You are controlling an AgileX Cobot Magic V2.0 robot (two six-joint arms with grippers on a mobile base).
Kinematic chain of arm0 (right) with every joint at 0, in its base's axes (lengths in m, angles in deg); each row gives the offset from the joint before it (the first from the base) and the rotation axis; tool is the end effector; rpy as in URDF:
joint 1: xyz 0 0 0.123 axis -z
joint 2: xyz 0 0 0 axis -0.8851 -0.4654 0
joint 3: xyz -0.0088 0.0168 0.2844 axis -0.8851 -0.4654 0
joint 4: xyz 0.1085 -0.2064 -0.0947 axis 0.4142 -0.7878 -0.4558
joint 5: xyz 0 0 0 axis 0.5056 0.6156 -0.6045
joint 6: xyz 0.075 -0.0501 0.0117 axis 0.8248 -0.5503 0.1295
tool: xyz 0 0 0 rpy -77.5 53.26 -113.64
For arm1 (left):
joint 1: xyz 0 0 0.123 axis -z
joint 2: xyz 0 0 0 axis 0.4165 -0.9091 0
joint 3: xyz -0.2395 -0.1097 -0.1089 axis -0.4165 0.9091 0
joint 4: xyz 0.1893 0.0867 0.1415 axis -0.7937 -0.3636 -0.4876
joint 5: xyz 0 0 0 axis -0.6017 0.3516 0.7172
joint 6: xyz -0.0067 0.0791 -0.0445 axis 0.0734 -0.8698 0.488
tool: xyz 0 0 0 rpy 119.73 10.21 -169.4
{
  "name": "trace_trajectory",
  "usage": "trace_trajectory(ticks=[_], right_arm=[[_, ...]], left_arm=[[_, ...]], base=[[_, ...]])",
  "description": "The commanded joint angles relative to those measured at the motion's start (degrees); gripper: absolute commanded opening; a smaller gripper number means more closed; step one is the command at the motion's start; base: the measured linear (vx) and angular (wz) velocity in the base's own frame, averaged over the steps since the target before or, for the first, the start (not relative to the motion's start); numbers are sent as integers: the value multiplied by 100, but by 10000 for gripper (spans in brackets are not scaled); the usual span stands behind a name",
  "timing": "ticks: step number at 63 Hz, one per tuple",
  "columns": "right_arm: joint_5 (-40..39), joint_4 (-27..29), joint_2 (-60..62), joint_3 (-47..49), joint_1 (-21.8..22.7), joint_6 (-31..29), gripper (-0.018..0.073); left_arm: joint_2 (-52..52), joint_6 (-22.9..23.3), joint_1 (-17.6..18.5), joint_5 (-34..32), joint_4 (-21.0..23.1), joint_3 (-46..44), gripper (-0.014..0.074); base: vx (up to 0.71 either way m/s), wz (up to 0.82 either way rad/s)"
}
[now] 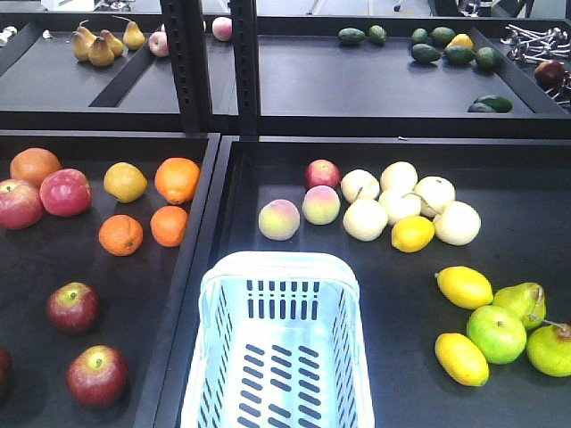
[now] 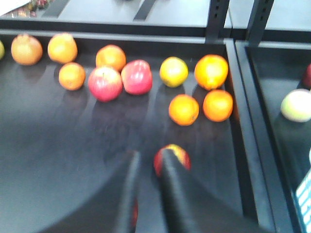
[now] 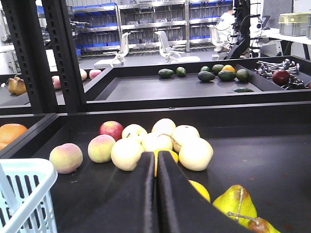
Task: Pick three apples into basket with both arms
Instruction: 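Drive the base up to the light-blue basket and stop, then reach the left gripper to the light-blue basket handle and grasp it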
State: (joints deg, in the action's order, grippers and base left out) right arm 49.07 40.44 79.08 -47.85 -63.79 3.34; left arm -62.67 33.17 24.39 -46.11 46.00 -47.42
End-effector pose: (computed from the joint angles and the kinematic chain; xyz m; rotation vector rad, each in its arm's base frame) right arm 0.0566 0.0012 0.1970 0.0160 1.5831 0.0520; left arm 0.0999 0.0102 0.3456 -0.1310 2.0606 0.0792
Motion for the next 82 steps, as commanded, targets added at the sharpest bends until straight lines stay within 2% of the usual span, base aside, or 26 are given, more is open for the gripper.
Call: trace_trajectory(ticks=[1,7,12,16,19,25,36,51,59,72,82], right_arm=[[-397,-15,15,-77,19,-57,-9],[-397,-15,15,-77,19,-57,-9],[-397,-15,15,-77,19,-57,-9],[-397,-15,15,-77,19,-57,-9],[-397,-15,15,-77,19,-57,-9],[-397,-15,15,-77,19,-57,-9],[-397,-15,15,-77,19,-57,-9],[-397,-15,15,-77,19,-57,-9],[-397,-15,15,-77,19,-57,-9],[-397,-15,15,-77,19,-57,-9],[-397,-15,15,-77,19,-57,-9]], left_arm=[[-40,-9,-10,-142,-56,-190,365],[-40,-9,-10,109,-81,-190,554],[-40,17,-10,180,-68,-190,673],[-40,9,-10,165,-83,-190,734],[-55,-115,-10,151,-107,-190,732],[-147,-879,50,130,-24,-190,719],[-387,-2315,393,-335,279,-190,708],[-1117,-3696,1015,-1089,294,-215,702],[-1626,-4131,1458,-1610,294,-215,701],[-2352,-4391,2264,-2276,226,-221,698],[-2874,-4461,2925,-2313,172,-549,695]], base=[[0,0],[0,0],[0,0],[0,0],[0,0],[0,0],[0,0],[0,0],[0,0],[0,0],[0,0]])
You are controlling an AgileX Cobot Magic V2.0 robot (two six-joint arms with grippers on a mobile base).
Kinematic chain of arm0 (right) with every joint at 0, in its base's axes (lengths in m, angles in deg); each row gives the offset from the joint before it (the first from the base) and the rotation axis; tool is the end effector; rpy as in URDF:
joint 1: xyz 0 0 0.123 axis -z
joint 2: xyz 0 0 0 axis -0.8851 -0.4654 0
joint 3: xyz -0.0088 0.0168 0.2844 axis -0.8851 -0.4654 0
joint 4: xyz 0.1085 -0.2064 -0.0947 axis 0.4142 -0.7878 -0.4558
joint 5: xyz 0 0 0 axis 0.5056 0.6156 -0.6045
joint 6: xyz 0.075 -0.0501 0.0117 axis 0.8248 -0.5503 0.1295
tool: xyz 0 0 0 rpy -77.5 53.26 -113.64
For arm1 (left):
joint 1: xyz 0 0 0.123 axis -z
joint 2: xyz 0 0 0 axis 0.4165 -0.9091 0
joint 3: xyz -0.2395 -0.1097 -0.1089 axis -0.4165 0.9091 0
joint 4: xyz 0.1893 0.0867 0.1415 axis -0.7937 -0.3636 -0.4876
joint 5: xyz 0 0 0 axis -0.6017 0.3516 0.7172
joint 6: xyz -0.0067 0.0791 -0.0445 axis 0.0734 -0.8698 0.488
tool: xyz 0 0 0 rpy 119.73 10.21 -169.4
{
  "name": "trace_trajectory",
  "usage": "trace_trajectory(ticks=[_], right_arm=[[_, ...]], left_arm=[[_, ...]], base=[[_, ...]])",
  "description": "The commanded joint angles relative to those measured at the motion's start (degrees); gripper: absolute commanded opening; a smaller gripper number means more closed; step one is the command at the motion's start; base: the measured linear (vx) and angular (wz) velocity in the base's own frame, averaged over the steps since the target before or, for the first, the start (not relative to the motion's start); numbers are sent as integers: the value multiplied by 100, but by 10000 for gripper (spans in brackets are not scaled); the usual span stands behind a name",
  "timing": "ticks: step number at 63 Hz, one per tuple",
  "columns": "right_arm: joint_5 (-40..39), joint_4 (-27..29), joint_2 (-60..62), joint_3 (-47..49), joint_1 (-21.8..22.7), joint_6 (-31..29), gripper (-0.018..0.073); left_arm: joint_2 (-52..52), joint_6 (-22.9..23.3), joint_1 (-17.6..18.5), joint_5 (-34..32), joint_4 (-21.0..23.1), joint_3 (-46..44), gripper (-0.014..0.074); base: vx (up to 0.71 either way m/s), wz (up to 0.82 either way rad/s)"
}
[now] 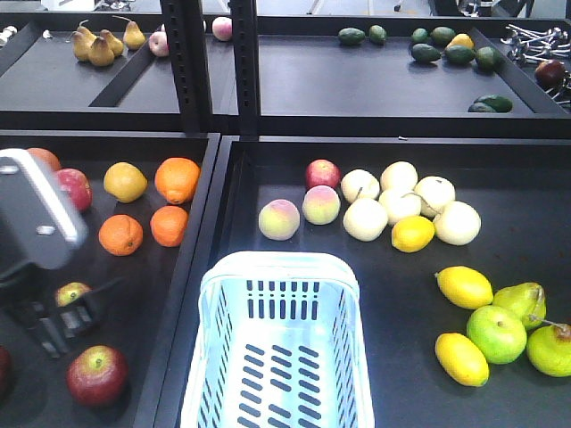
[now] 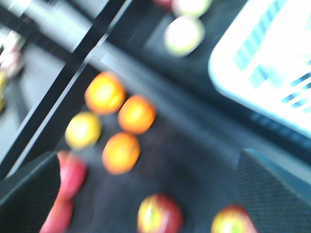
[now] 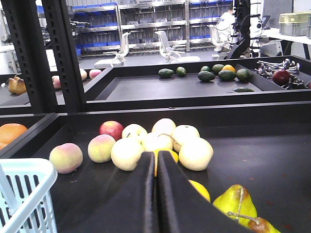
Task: Pick three apples into basket with both arms
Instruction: 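Reach the left gripper to the light-blue basket handle and grasp it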
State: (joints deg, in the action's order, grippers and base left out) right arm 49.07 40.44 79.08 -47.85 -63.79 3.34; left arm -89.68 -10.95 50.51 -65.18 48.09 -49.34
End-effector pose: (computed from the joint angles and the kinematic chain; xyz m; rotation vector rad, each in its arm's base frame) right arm 0.0566 0.0012 0.1970 0.0160 1.5831 0.0520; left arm 0.1950 -0.0897 0.3071 1.1712 1.8409 0.1996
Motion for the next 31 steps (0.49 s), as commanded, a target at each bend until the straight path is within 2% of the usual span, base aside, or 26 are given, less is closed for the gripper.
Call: trace_trajectory(ticks=[1,16,25,31], right_arm=[[-397,-15,15,-77,19,-57,-9],[-397,-15,15,-77,19,-57,-9],[-397,-15,15,-77,19,-57,-9],[-397,-15,15,-77,19,-57,-9]], left_arm=[[-248,-66,369,-383,-75,-396,694],[-1198,-87,1365,-130,-603,-1021,680],[-1715,-66,1783,-275,-933,-1161,676],[-2045,-5,1919,-330,-1020,-1330,671]], base=[[0,0],[0,0],[0,0],[0,0]])
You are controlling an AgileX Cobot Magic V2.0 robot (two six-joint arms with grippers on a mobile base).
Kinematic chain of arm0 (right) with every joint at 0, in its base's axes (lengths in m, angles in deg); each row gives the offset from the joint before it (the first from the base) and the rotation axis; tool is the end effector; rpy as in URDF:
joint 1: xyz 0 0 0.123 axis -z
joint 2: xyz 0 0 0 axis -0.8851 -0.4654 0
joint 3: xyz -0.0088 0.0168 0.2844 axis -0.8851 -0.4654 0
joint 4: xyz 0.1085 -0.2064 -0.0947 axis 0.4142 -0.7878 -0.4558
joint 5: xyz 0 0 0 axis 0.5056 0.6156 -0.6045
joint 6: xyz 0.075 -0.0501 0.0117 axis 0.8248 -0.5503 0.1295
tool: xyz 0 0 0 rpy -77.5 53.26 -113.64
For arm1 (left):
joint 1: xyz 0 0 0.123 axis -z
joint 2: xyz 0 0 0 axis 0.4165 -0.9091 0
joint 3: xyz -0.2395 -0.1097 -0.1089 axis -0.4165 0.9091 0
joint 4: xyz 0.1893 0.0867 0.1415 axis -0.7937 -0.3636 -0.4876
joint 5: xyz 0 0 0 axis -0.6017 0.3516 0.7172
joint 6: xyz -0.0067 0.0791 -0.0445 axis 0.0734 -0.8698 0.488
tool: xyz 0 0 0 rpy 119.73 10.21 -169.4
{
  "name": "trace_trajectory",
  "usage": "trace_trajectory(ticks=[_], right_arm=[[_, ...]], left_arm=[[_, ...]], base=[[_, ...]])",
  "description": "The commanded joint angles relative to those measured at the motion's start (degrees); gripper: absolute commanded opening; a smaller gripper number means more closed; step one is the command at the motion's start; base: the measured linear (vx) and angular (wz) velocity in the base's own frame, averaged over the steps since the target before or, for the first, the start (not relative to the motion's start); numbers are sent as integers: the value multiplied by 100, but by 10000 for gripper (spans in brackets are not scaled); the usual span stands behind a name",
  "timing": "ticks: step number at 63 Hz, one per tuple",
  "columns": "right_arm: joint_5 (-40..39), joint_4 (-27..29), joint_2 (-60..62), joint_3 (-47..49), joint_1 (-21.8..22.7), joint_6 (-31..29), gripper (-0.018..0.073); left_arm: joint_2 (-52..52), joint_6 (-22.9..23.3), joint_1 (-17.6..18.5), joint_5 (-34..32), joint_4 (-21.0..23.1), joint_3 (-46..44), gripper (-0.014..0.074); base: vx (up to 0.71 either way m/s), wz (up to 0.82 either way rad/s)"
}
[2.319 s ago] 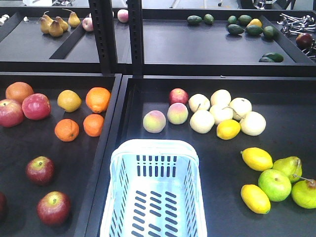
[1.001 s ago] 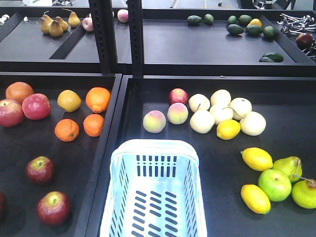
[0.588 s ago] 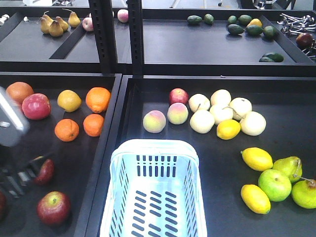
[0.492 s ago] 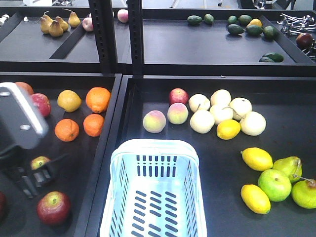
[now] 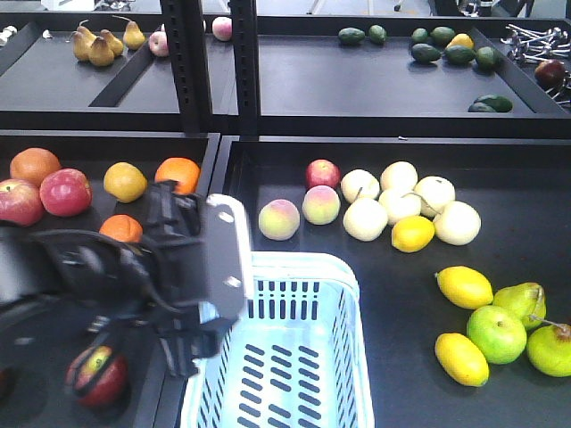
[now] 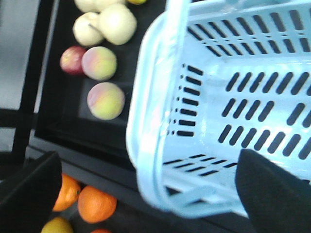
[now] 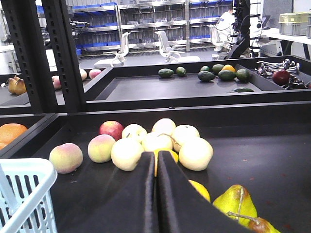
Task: Pick three apples into basket with both arms
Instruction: 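Reach the left gripper to the light-blue basket handle and grasp it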
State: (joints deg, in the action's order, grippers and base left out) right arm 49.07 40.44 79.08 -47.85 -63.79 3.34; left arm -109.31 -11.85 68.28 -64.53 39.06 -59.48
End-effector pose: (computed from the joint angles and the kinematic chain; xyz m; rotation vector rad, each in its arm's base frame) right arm 0.0566 0.0012 0.1970 0.0160 1.5831 0.0520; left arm 0.2181 -0.1938 0.2768 1.6641 1.6478 0.1865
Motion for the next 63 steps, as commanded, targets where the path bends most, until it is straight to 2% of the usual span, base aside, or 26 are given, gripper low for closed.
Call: trace_trajectory(ticks=[1,28,34,43,56,63], right_arm=[[-397,-15,15,-77,19,-57,-9],[-398,-15,15,-77,19,-57,-9],[-398,-15,15,-77,19,-57,-9],[-398,-15,15,-77,19,-57,-9],[-398,-15,15,-77,19,-57,-9],[-398,-15,15,-77,19,-57,-9]], left_arm=[[-129,86,148,-396,-110,-367,669],[-1420,21,197,-182,-135,-1419,625],[-1628,17,197,-56,-251,-1557,605],[-1812,22,197,97,-607,-1658,569],[-1806,30,197,155,-603,-1670,510],[-1806,35,197,136,-603,-1670,442]], base=[[0,0],[0,0],[0,0],[0,0],[0,0],[0,0]])
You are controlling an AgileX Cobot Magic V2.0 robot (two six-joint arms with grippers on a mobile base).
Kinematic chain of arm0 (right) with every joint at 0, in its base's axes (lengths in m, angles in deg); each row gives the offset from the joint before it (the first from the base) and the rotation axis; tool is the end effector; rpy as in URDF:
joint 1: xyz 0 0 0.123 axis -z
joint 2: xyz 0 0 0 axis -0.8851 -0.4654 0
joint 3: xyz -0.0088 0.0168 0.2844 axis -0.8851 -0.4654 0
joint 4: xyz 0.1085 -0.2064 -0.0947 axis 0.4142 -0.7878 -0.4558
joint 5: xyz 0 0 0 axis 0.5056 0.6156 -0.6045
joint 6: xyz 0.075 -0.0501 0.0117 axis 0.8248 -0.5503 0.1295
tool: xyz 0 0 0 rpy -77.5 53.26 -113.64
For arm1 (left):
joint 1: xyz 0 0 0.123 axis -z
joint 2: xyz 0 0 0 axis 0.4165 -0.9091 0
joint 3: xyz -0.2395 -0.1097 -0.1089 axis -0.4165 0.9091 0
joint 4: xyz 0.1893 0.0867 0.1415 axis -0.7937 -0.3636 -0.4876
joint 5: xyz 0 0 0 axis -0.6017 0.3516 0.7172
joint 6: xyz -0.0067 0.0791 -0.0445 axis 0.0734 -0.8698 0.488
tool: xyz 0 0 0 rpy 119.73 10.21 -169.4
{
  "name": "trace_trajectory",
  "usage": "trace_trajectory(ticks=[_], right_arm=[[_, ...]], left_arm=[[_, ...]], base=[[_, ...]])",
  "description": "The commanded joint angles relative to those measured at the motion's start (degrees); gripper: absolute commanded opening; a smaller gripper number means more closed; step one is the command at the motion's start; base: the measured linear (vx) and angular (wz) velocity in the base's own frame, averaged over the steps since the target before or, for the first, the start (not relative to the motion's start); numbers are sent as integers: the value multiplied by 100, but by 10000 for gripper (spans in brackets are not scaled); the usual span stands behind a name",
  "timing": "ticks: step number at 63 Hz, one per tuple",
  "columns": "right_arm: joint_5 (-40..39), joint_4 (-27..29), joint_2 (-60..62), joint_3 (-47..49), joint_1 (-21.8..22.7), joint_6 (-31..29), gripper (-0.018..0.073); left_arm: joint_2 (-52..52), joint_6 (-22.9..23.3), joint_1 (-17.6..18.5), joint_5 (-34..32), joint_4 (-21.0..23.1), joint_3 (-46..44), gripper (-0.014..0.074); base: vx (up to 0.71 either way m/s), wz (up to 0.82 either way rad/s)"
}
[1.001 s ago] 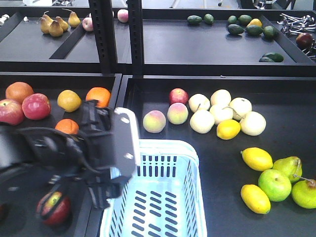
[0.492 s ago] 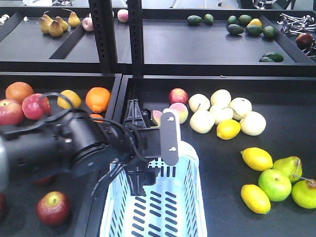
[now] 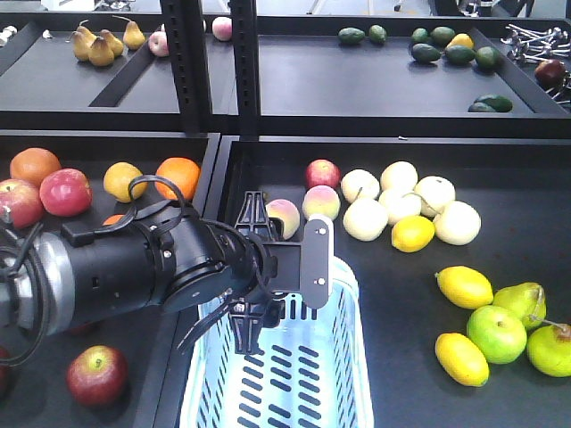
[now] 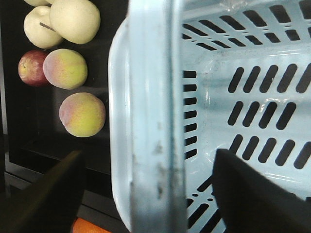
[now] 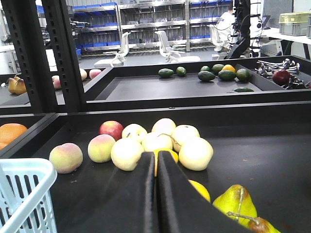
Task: Pick three apples into basket with both arms
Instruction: 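Reach the left gripper to the light-blue basket handle and grasp it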
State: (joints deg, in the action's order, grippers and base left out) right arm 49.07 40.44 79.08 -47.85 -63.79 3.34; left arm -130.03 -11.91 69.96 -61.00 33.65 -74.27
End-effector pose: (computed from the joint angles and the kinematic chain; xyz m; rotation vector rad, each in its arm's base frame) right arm 0.0566 0.0012 0.1970 0.0160 1.5831 0.0520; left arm 0.2742 -0.2554 0.2308 1.8563 1.6649 0.2800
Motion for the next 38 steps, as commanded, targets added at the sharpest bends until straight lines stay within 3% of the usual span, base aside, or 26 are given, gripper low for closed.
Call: trace_trajectory(ticks=[1,11,21,38], right_arm=[[-398,-15,15,-77,19,-57,-9],[-398,-15,15,-77,19,-57,-9],[-398,-15,15,-77,19,-57,-9],[-398,-15,15,-77,19,-57,-9]], left_arm=[[265,47,29,-223,-62,-191,429],[265,47,29,-243,-62,-191,248],[297,96,29,-238,-62,-191,2],[481,242,29,-84,-81,-191,-8]], base=[[0,0],[0,0],[0,0],[0,0]])
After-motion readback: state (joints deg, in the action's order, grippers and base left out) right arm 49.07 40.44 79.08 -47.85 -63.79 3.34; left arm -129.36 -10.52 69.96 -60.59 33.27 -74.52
